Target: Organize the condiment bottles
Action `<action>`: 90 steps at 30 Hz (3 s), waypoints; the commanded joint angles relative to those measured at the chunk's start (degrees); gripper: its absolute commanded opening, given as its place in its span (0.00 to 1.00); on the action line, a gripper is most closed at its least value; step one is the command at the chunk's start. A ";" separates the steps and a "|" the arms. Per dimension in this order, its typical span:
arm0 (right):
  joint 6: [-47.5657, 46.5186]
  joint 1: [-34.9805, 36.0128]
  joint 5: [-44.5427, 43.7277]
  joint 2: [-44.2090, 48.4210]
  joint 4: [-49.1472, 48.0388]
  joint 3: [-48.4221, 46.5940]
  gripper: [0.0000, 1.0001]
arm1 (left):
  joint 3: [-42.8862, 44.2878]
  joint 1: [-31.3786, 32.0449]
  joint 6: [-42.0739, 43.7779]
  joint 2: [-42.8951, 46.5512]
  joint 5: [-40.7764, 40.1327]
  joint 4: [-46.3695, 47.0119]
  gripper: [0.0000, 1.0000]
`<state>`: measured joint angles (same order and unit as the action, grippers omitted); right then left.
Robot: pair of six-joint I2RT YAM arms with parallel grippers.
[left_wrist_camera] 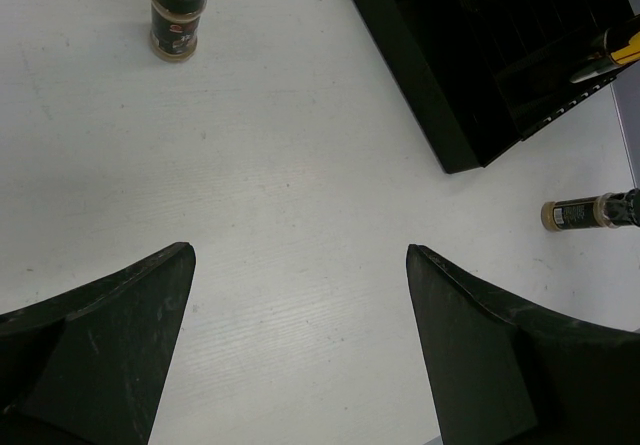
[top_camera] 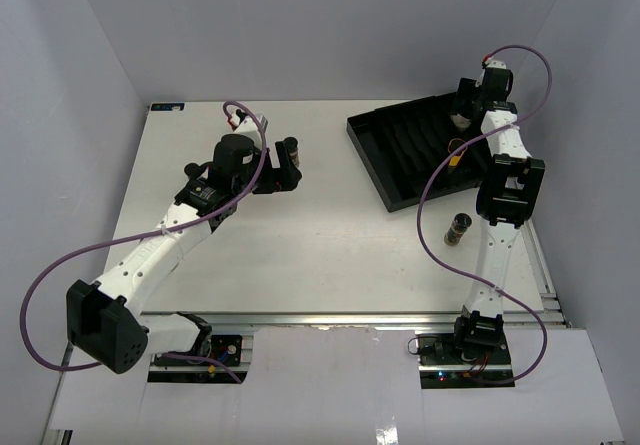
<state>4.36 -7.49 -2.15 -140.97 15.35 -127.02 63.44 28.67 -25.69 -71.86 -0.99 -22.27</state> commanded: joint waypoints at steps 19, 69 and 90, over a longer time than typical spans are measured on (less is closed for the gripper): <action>-2.58 -0.39 8.06 22.41 5.51 -2.81 0.89 | 13.58 -3.63 -0.56 -4.72 -18.01 -10.27 0.98; -1.21 12.41 20.96 49.58 5.92 23.51 0.95 | -10.87 -47.74 -16.24 6.70 -17.71 -23.82 0.98; -1.11 12.41 20.78 50.51 4.53 26.34 0.95 | -13.91 -47.74 -16.97 2.00 -15.86 -23.36 0.87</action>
<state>3.86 5.10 18.37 -92.62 22.47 -101.34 50.85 -18.94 -42.70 -69.56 -19.38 -47.48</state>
